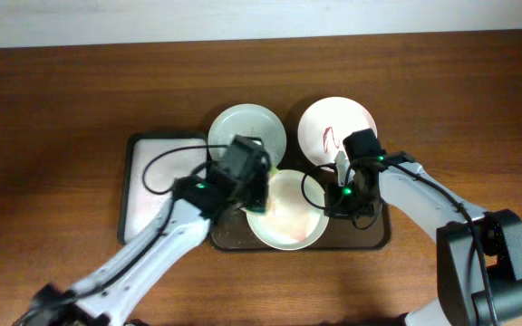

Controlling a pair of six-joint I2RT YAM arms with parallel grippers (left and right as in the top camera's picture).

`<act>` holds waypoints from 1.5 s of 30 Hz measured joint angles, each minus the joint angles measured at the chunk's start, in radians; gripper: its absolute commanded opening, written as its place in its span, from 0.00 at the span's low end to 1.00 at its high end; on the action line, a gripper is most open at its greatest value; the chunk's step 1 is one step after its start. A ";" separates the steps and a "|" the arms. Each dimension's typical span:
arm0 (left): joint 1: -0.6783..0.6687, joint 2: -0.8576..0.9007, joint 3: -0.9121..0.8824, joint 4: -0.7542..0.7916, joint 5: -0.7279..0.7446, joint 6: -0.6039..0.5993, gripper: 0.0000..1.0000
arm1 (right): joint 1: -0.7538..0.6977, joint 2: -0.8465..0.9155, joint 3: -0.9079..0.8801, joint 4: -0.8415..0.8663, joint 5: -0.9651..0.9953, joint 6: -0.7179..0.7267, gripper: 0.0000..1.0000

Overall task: Clean dirty plates on tray and stack at the side
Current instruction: 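Scrub the cream plate with the sponge while the right gripper holds it, then return the sponge to the foam tray with the left gripper, then lift the cream plate off the brown tray with the right gripper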

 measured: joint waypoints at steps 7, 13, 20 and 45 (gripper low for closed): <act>0.203 -0.094 -0.001 -0.156 0.007 0.044 0.00 | 0.000 0.000 0.000 0.023 0.002 0.004 0.21; 0.375 -0.092 -0.044 -0.165 0.003 0.147 0.00 | 0.000 0.000 0.000 0.033 0.002 0.003 0.09; 0.458 0.020 -0.094 -0.088 -0.006 0.181 0.00 | 0.000 0.000 0.000 0.033 0.002 0.005 0.10; 0.463 0.181 -0.096 0.024 -0.009 0.191 0.64 | 0.000 0.032 0.059 -0.013 0.018 -0.012 0.04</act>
